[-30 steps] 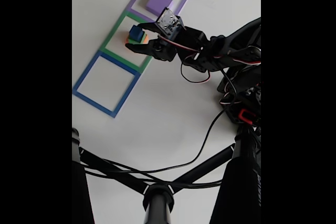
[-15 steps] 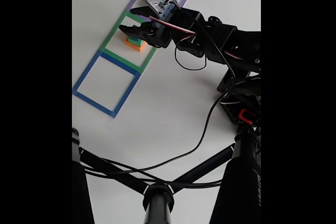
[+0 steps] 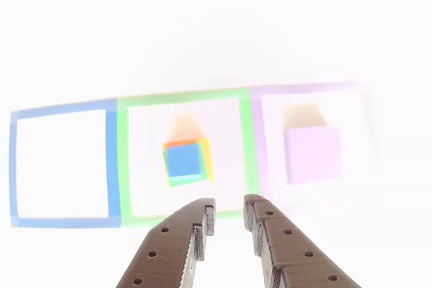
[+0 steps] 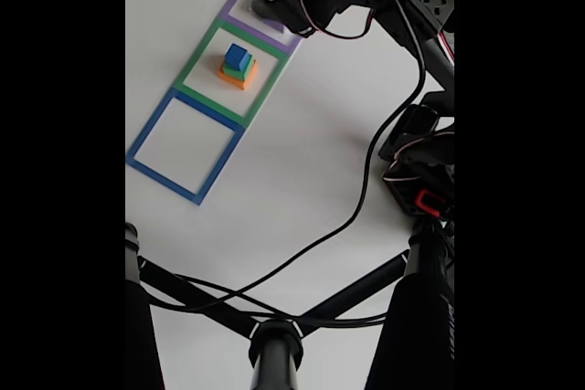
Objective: Tower of hanoi
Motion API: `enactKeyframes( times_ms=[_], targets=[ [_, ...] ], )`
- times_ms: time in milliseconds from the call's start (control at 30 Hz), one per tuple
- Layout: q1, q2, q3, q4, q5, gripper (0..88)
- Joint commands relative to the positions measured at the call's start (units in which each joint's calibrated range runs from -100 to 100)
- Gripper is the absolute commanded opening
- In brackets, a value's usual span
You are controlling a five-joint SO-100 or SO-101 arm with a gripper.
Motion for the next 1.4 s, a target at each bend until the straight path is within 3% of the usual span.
enactKeyframes(
  times_ms=[0,233,467,667,900,1167,1367],
  targets=[
    [1.83,0.20,-7.33,4.20,0.00,0.0],
    [8.55,-1.98,-13.60,12.70,0.00,0.0],
    [22.16,-8.04,-11.87,17.40,0.00,1.6],
    [28.78,-13.93,-1.42,12.21,0.00,17.4],
    [31.36,-22.90,21.04,-4.95,0.00,33.5],
    [31.94,-28.79,46.95,-29.33,0.00,41.4],
    [31.75,-25.08,64.67,-55.64,0.00,46.3]
  ],
)
